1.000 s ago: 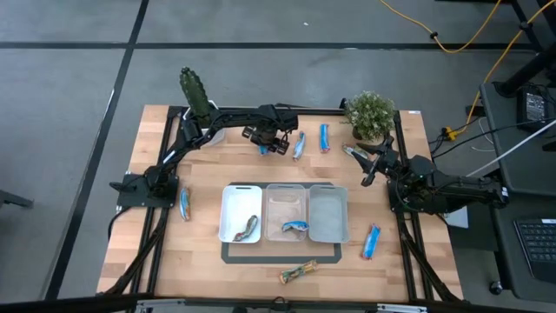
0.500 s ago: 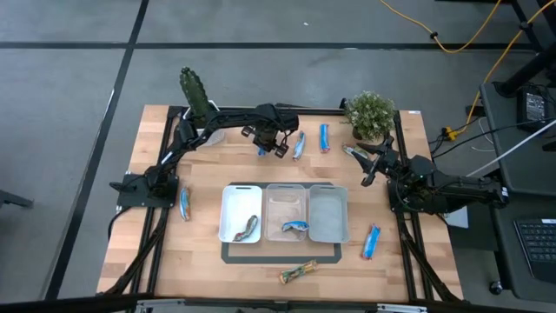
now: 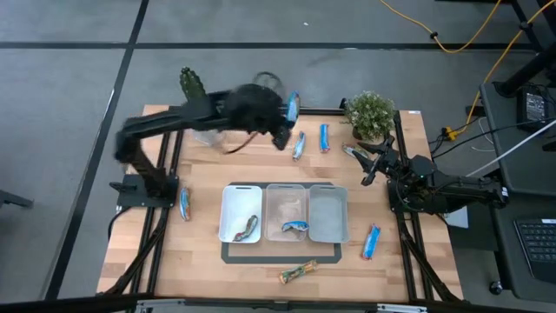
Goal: Pick and place Granola Bars by type
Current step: Put the blue granola bar into the transparent bin
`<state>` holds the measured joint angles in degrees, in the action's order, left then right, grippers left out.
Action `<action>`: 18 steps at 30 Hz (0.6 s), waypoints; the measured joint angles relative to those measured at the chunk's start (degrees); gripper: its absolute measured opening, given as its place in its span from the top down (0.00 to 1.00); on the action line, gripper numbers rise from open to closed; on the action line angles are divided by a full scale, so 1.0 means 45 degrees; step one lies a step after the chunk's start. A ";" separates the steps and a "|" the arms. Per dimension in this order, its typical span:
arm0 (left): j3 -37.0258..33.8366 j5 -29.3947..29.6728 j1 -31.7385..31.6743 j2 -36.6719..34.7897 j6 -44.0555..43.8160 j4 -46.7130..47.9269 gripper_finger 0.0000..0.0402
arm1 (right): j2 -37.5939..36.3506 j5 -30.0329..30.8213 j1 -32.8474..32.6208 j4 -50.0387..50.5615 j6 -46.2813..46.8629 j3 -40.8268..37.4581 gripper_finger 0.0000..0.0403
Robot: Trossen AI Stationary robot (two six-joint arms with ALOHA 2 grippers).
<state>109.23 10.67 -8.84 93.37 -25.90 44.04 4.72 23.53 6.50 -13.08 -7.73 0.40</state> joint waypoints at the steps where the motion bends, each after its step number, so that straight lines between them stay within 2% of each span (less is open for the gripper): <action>1: 0.0003 0.0263 0.0416 -0.0478 0.0286 -0.0445 0.96 | 0.0002 0.0000 0.0000 0.0005 -0.0003 -0.0004 0.58; 7: 0.0015 0.2129 0.3523 -0.2309 0.3190 -0.1831 0.96 | 0.0002 -0.0005 0.0000 0.0005 -0.0005 -0.0005 0.58; 13: 0.0010 0.5133 0.5543 -0.2717 0.3606 -0.1745 0.96 | 0.0001 -0.0010 0.0001 0.0010 -0.0005 -0.0005 0.58; 18: 0.0000 0.5424 0.6411 -0.2702 0.3603 -0.1696 0.96 | 0.0002 -0.0015 0.0005 0.0015 0.0010 -0.0005 0.58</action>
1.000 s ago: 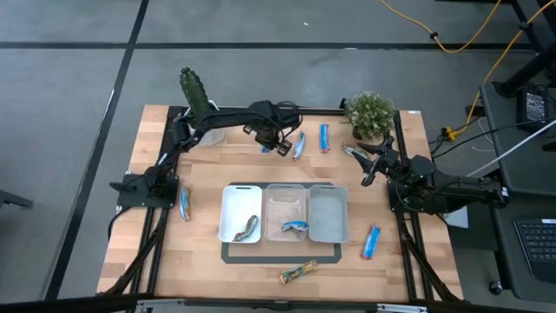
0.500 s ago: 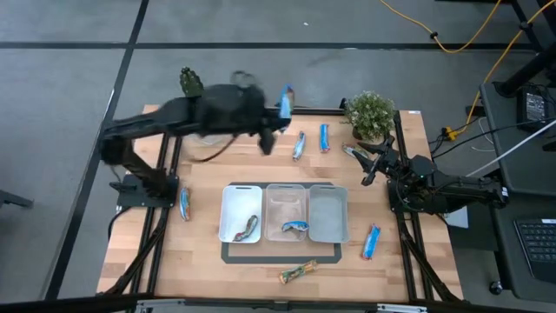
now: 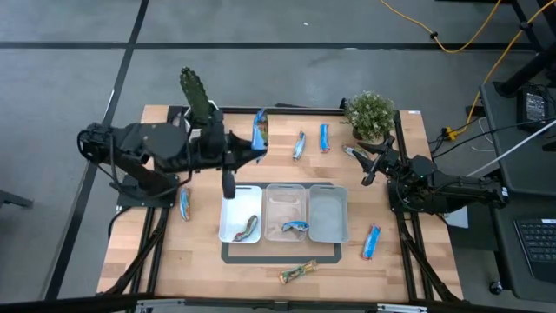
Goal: Pick and place Granola Bars by type
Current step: Put the blue granola bar into the transparent bin
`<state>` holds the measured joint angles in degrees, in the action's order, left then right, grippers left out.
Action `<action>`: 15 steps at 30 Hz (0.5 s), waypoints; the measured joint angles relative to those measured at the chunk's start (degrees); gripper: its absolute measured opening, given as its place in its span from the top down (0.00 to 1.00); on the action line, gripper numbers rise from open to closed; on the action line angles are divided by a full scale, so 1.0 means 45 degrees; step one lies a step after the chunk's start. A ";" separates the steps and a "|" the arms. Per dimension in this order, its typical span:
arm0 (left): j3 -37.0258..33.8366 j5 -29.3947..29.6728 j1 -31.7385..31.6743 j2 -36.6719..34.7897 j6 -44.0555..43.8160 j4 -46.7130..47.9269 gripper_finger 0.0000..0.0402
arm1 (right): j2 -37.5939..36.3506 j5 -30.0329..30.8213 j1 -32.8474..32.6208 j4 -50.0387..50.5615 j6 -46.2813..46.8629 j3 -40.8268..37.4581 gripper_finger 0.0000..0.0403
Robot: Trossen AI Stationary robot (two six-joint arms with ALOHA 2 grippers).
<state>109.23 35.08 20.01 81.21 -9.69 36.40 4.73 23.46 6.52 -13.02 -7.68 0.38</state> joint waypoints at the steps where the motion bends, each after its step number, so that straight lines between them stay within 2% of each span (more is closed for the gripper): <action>1: 0.0000 0.0185 0.0148 0.0000 -0.0001 0.0003 0.96 | 0.0000 0.0000 0.0000 0.0000 0.0005 0.0004 0.58; 4: 0.0000 0.0630 0.0574 0.0000 -0.0142 0.0175 0.96 | 0.0000 0.0000 0.0000 0.0000 0.0007 0.0005 0.58; 12: 0.0000 0.0649 0.1547 0.0407 -0.1417 0.1773 0.96 | -0.0001 0.0000 0.0000 0.0063 0.0019 0.0001 0.58; 15: -0.0078 0.0666 0.1983 0.0727 -0.3032 0.3115 0.96 | -0.0002 -0.0002 0.0000 0.0118 0.0009 0.0000 0.58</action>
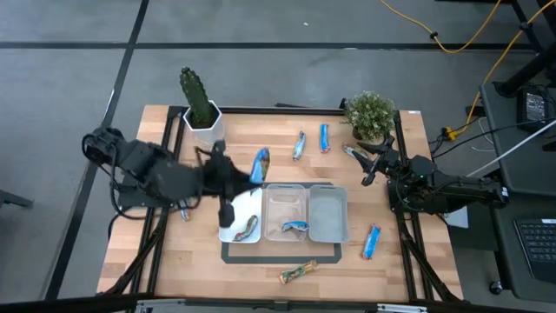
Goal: Pick and place Granola Bars by type
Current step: Put the blue granola bar into the transparent bin
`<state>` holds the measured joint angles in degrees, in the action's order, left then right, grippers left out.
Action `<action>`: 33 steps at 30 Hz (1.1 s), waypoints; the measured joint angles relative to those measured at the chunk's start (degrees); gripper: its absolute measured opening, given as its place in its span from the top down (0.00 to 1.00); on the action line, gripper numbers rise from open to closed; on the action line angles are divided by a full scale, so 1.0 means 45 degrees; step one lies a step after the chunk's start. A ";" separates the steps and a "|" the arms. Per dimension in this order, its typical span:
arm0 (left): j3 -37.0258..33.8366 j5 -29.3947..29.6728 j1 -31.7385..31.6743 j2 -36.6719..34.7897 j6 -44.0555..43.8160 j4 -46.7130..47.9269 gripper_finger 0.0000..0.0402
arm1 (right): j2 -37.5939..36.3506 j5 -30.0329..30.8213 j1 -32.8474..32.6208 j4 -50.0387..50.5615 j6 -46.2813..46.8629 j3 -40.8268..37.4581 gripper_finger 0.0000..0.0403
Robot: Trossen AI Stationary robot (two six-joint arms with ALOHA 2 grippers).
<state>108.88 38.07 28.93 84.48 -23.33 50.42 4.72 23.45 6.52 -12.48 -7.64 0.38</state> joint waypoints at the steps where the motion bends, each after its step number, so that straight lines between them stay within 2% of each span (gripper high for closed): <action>1: -0.0192 0.0030 0.0153 0.0068 -0.0829 0.0523 0.96 | -0.0003 -0.0003 -0.0004 0.0003 0.0011 0.0000 0.58; 4: -0.1219 0.0091 0.0830 0.0152 -0.3293 0.1726 0.96 | 0.0002 -0.0003 0.0000 0.0008 0.0039 0.0000 0.58; 12: -0.4024 0.0649 0.2694 0.0041 -0.7532 0.1796 0.96 | 0.0002 -0.0018 0.0000 0.0008 0.0019 0.0002 0.58; 16: -0.4811 0.0615 0.2810 0.0036 -0.8761 0.1650 0.96 | 0.0002 -0.0047 0.0000 0.0008 0.0019 0.0004 0.58; 20: -0.5427 0.0103 0.2202 0.0049 -0.9451 0.1339 0.96 | 0.0002 -0.0047 0.0000 0.0008 0.0019 0.0000 0.58; 23: -0.5855 -0.0929 0.1348 0.0161 -0.9056 0.0418 0.96 | -0.0001 -0.0047 -0.0001 0.0008 0.0019 0.0000 0.58; 26: -0.6183 -0.2195 0.0428 0.0414 -0.7527 -0.1348 0.96 | 0.0000 -0.0042 0.0000 0.0013 0.0019 0.0002 0.58; 29: -0.6183 -0.2915 -0.0411 0.0821 -0.5832 -0.3062 0.96 | -0.0001 -0.0042 -0.0003 0.0036 0.0050 0.0003 0.58; 33: -0.6183 -0.3826 -0.1401 0.1255 -0.4535 -0.4963 0.96 | -0.0003 -0.0013 0.0000 0.0212 0.1117 0.0000 0.58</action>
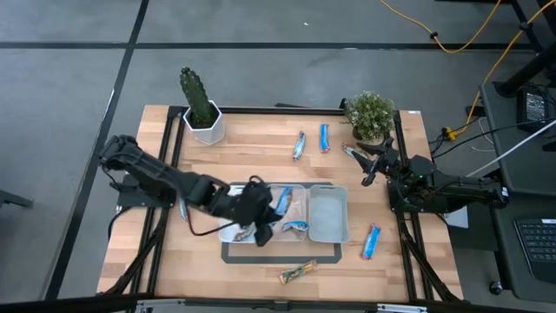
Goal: Pick and place Granola Bars by type
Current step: Put the blue granola bar into the transparent bin
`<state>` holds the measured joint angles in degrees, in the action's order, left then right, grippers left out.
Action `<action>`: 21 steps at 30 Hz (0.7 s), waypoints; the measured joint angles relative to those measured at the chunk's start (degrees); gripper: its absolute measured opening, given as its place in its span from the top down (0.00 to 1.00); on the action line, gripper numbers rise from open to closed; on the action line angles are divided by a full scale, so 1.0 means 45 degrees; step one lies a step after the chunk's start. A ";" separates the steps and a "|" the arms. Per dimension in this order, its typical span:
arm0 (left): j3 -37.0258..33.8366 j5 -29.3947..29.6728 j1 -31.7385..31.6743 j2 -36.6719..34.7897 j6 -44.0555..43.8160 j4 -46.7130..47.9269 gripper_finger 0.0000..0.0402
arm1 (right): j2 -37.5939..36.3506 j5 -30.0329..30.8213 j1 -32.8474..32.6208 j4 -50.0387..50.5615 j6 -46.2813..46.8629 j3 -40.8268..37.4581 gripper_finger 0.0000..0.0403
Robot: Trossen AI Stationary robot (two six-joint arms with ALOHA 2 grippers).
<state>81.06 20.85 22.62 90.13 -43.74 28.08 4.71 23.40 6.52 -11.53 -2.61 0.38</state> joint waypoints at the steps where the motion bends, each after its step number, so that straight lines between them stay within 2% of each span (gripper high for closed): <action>1: 0.0000 -0.0258 -0.0222 0.0102 0.0093 -0.0355 0.96 | 0.0004 0.0010 -0.0005 0.0087 0.0295 0.0004 0.58; 8: 0.0000 -0.1698 -0.0841 0.0684 0.0542 -0.0983 0.96 | 0.0005 0.0010 0.0000 0.0283 0.0855 0.0000 0.58; 21: -0.0005 -0.2766 -0.1144 0.1506 0.0554 -0.1017 0.96 | 0.0005 0.0005 0.0000 0.0257 0.0850 0.0000 0.58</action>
<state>81.03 8.41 17.47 96.91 -41.24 23.51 4.73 23.42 6.52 -10.37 1.21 0.38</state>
